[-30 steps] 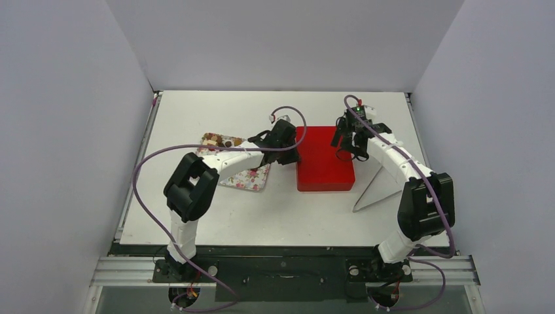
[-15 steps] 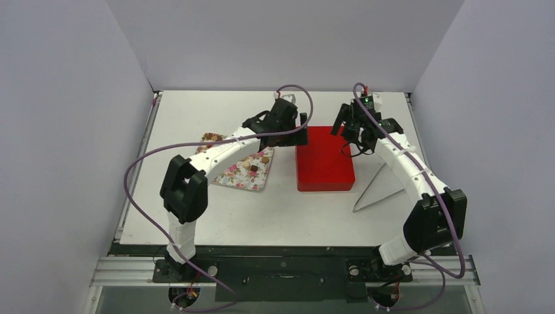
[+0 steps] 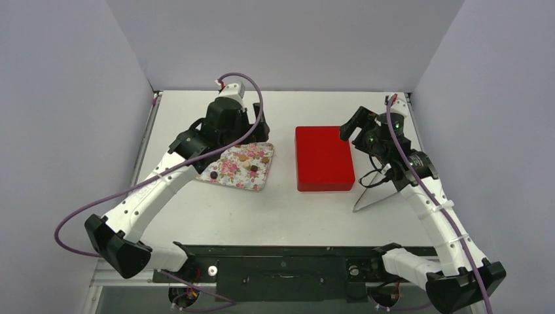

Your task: Pack the chocolate

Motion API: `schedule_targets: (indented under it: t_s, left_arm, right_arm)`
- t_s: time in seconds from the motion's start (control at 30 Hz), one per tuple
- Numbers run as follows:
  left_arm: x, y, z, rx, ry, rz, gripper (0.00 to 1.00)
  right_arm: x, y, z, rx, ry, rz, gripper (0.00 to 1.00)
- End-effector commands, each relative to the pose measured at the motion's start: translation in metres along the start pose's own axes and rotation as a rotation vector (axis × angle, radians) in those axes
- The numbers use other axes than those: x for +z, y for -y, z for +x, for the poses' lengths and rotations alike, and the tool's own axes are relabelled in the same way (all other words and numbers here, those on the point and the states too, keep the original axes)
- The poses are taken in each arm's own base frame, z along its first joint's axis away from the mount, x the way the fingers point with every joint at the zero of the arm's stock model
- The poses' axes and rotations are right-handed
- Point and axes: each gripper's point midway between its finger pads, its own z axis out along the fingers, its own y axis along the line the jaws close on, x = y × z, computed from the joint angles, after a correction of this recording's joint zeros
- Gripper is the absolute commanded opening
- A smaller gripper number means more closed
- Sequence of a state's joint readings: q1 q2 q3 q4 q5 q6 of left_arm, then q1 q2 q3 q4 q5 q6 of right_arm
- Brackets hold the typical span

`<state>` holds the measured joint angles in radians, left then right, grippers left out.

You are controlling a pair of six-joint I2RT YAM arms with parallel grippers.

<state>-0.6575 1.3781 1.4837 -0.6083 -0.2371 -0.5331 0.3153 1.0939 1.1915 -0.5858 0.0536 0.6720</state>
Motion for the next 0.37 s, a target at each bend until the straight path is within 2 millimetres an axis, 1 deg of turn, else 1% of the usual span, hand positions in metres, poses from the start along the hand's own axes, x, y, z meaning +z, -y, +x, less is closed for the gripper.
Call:
schedule_targets:
  t_s: [0.0, 0.03, 0.07, 0.1, 0.17, 0.33]
  left_arm:
    - [-0.011, -0.032, 0.022, 0.046, -0.037, -0.087, 0.96]
    - [-0.017, -0.033, 0.020, 0.042, -0.025, -0.083, 0.96]
    - [-0.018, -0.036, 0.023, 0.044, -0.031, -0.087, 0.96]
    - [-0.021, -0.038, 0.022, 0.042, -0.024, -0.091, 0.96]
    - [-0.023, -0.043, 0.027, 0.041, -0.022, -0.098, 0.96]
    - [-0.027, -0.046, 0.029, 0.045, -0.017, -0.101, 0.96]
  right_arm:
    - [-0.015, 0.002, -0.007, 0.007, 0.062, -0.017, 0.77]
    - [-0.019, 0.004, -0.007, 0.009, 0.069, -0.019, 0.78]
    - [-0.021, 0.004, -0.008, 0.009, 0.075, -0.020, 0.78]
    - [-0.023, 0.004, -0.008, 0.010, 0.082, -0.024, 0.78]
    - [-0.027, 0.004, -0.010, 0.009, 0.091, -0.031, 0.78]
    - [-0.033, 0.002, -0.015, 0.002, 0.107, -0.041, 0.79]
